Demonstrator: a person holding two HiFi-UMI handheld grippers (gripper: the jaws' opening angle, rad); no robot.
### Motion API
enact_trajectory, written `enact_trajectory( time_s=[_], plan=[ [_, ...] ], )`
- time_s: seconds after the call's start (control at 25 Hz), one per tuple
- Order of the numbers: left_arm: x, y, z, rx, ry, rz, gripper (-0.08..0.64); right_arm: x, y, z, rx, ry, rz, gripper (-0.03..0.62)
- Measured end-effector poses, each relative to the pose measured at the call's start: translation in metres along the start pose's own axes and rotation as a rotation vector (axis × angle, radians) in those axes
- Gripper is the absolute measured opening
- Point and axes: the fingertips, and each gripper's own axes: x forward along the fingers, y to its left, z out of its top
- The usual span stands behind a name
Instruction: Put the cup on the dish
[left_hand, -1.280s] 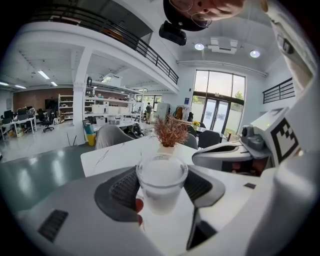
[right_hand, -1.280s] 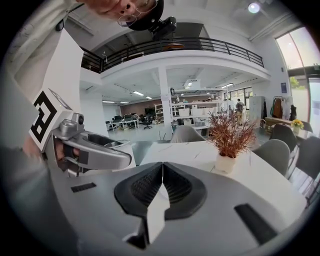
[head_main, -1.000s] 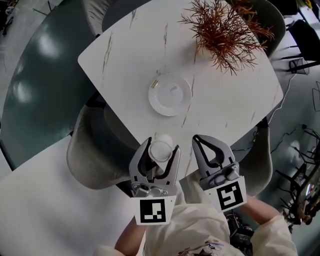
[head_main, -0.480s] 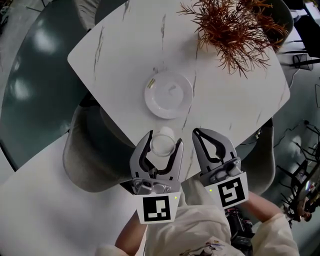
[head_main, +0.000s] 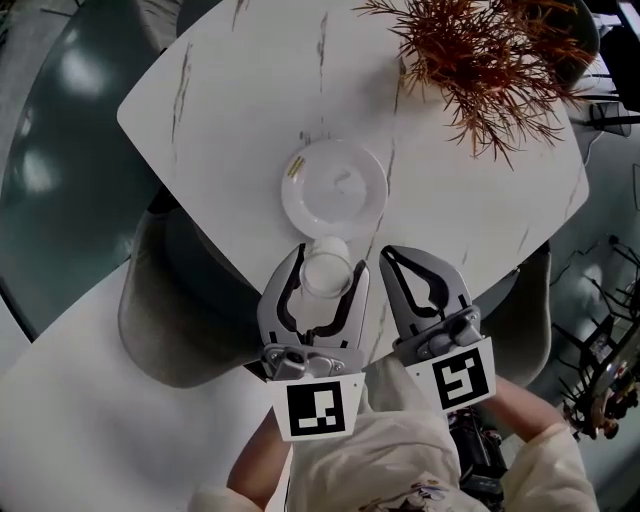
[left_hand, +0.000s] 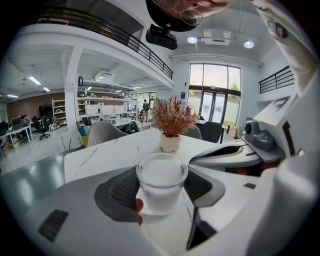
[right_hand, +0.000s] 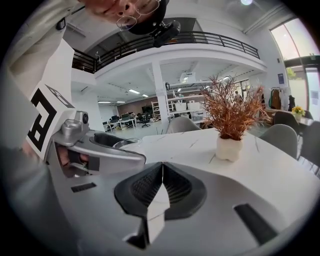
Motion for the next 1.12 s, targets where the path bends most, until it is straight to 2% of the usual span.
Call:
enact_trajectory(
  time_s=[0.52, 1.12],
  plan=[
    [0.033, 0.010, -0.010, -0.010, 0.010, -0.009, 0.275, 0.030, -0.024, -0.013, 0.012, 0.012, -0.037, 0.006],
    [0.057, 0.022, -0.020, 0.010, -0.004, 0.000, 0.275, 0.048, -0.030, -0.028, 0.023, 0.034, -0.055, 0.006]
  ],
)
